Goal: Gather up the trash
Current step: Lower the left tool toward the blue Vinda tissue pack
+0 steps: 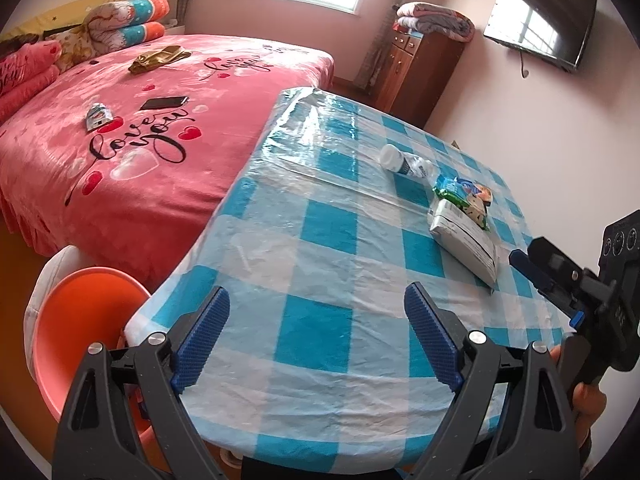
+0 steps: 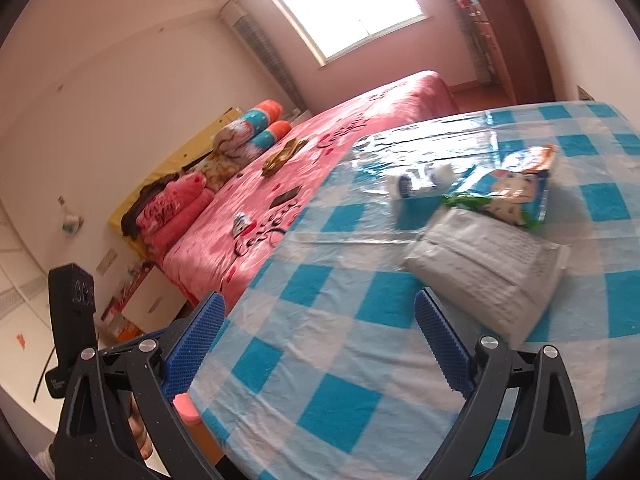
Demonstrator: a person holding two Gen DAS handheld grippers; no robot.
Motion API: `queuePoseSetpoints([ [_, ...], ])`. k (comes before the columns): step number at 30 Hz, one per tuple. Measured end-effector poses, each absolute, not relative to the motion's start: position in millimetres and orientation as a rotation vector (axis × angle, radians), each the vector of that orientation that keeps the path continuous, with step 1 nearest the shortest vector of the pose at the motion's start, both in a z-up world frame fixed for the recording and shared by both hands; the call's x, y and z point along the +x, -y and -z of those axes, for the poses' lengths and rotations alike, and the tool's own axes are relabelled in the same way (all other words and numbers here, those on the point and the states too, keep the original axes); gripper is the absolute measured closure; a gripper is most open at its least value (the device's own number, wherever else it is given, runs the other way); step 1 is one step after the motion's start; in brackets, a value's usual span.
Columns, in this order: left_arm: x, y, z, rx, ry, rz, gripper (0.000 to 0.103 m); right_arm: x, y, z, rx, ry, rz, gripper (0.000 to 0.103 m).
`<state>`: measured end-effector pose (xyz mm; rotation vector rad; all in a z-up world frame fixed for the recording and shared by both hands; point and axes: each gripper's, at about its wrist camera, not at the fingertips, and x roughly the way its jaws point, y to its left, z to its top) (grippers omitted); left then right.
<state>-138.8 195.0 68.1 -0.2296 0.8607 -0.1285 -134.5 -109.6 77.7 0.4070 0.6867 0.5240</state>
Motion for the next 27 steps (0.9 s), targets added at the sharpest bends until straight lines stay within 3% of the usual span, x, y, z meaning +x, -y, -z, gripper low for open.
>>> queuePoseSetpoints([
  [27,-79,-94,-77,-0.079,-0.877,0.210,0.013,-103,239,-39,0.594,-0.652,-0.332,0.008],
])
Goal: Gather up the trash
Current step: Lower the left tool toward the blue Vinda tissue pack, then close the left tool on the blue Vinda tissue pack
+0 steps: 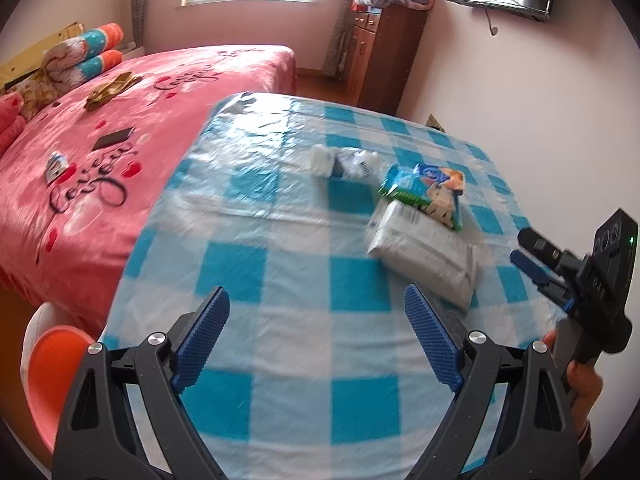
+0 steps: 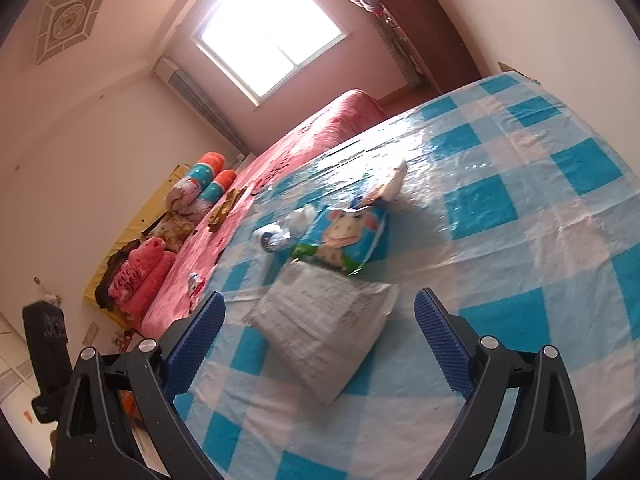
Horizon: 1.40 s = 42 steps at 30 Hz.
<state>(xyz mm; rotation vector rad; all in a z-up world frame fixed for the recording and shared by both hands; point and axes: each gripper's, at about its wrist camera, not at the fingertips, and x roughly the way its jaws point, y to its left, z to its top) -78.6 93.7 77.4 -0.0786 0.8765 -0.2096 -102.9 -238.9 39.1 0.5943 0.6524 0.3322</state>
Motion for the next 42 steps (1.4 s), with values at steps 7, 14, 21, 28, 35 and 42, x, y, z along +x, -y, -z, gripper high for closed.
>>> queuePoseSetpoints([
  [7,-33,-52,-84,-0.032,-0.848,0.245,0.013,-96,257,-37,0.654,-0.640,-0.362,0.008],
  [14,29,-32,-76,-0.034,-0.865,0.196,0.013,-90,268,-28,0.723,-0.647,-0.404,0.008],
  [21,77,-11,-65,-0.001,-0.898,0.167,0.013,-86,271,-22,0.747,-0.657,-0.425,0.008],
  [28,106,33,-65,0.062,-0.904,0.230,0.013,-84,275,-20,0.777,-0.650,-0.448,0.008],
  [35,129,84,-55,0.090,-0.943,0.307,0.013,-90,290,-23,0.787,-0.595,-0.386,0.008],
  [42,132,118,-38,0.150,-1.002,0.380,0.013,-98,317,-20,0.847,-0.542,-0.315,0.008],
])
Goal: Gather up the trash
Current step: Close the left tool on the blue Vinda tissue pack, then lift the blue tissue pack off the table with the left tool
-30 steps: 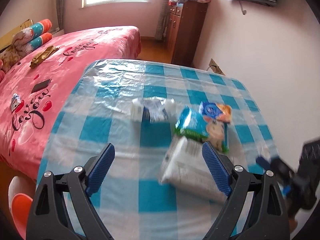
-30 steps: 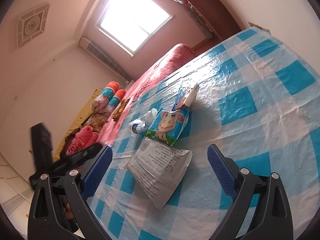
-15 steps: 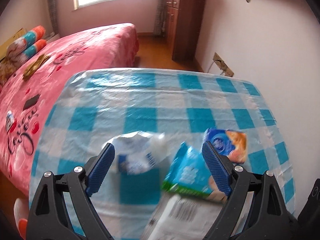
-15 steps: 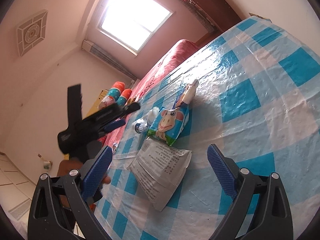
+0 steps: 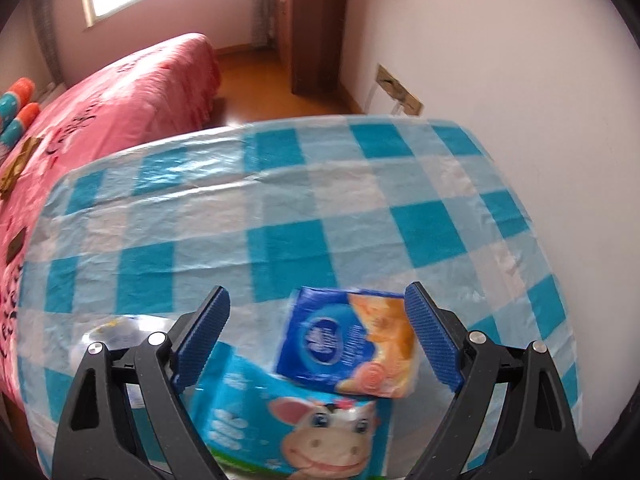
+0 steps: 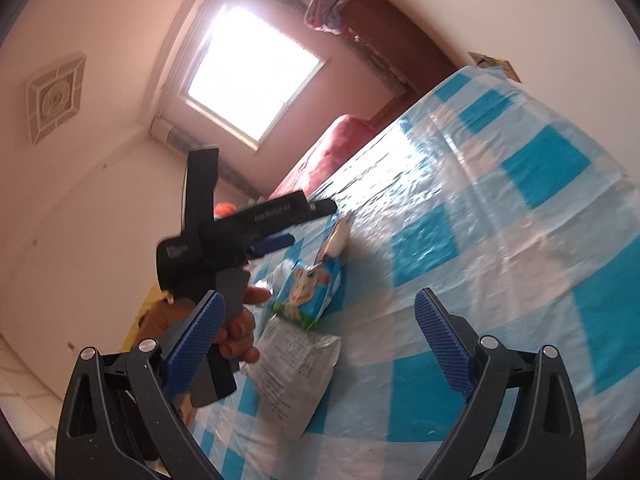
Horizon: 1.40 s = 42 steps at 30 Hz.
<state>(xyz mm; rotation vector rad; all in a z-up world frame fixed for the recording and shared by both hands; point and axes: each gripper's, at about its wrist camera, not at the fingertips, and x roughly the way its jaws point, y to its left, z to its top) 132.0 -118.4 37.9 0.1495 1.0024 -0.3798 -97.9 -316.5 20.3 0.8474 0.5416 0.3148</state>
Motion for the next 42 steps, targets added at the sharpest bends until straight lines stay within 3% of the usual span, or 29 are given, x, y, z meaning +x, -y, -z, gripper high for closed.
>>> queuePoseSetpoints([
  [5,121,131,-24,0.219,-1.034,0.427,0.014,-100,327,-19,0.878,-0.529,-0.297,0.008],
  [8,118,131,-17,0.222,-1.053,0.430,0.023,-102,330,-21,0.877,-0.528,-0.295,0.008],
  [20,99,130,-17,0.213,-1.012,0.448,0.034,-100,327,-21,0.867,-0.538,-0.311,0.008],
  [31,63,101,-43,0.125,-0.940,0.463,0.034,-91,313,-20,0.803,-0.597,-0.352,0.008],
  [42,30,41,-62,-0.005,-0.907,0.435,0.034,-86,265,-30,0.552,-0.671,-0.408,0.008],
])
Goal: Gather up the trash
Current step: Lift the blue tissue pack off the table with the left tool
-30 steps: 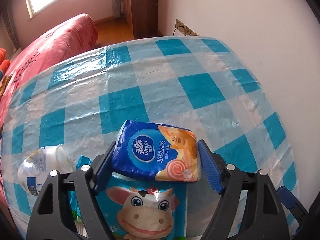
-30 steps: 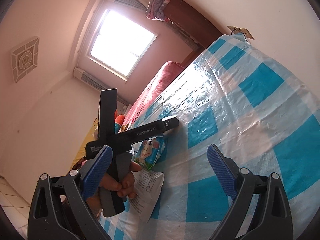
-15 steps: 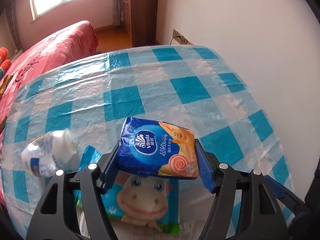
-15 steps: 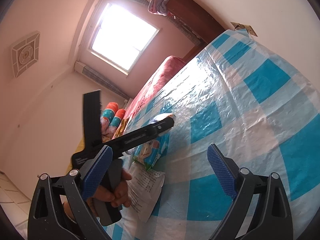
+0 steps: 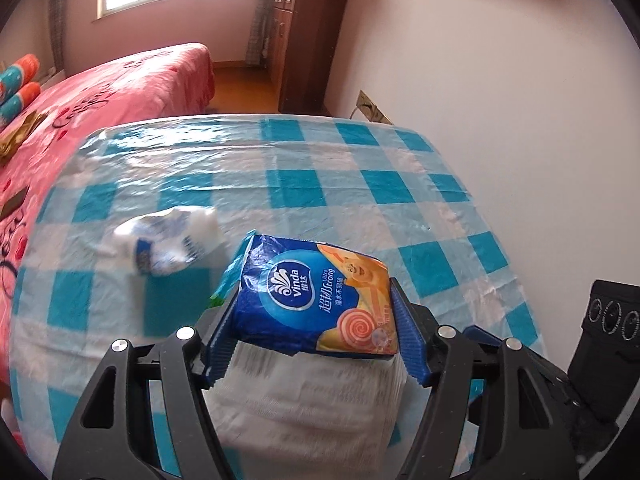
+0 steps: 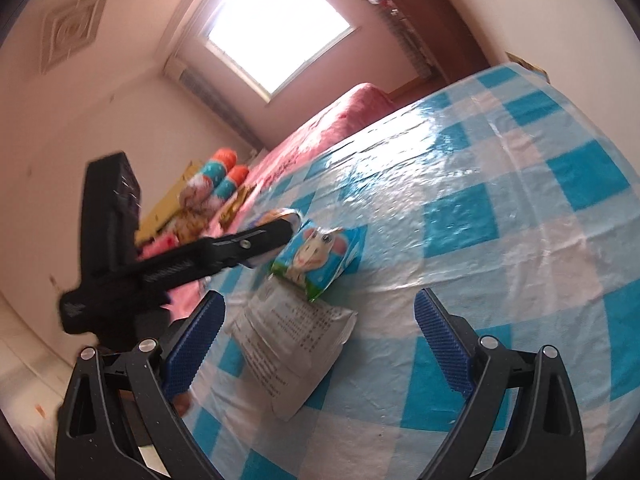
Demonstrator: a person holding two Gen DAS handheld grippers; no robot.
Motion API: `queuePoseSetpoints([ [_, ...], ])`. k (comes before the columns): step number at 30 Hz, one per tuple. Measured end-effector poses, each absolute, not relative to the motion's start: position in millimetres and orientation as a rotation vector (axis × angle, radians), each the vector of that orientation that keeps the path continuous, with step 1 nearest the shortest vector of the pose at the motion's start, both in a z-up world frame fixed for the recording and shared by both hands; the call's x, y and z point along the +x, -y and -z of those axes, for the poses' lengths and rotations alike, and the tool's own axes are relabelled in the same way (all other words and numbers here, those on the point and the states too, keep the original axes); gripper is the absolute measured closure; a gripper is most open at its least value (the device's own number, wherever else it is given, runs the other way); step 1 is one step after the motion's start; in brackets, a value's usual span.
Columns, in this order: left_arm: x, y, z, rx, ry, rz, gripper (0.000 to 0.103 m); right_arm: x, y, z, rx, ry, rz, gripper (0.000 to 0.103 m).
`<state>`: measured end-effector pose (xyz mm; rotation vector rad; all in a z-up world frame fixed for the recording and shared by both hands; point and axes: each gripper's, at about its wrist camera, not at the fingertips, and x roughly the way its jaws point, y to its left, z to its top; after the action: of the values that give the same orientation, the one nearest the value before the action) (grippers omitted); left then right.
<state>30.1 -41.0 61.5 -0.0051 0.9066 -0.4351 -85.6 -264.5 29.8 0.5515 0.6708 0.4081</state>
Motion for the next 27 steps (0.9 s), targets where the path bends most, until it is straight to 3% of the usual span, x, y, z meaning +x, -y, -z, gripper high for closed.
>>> queuePoseSetpoints([
  [27,-42,-98,-37,-0.121,-0.920,0.306,0.034,-49,188,-20,0.260,-0.855,-0.445,0.008],
])
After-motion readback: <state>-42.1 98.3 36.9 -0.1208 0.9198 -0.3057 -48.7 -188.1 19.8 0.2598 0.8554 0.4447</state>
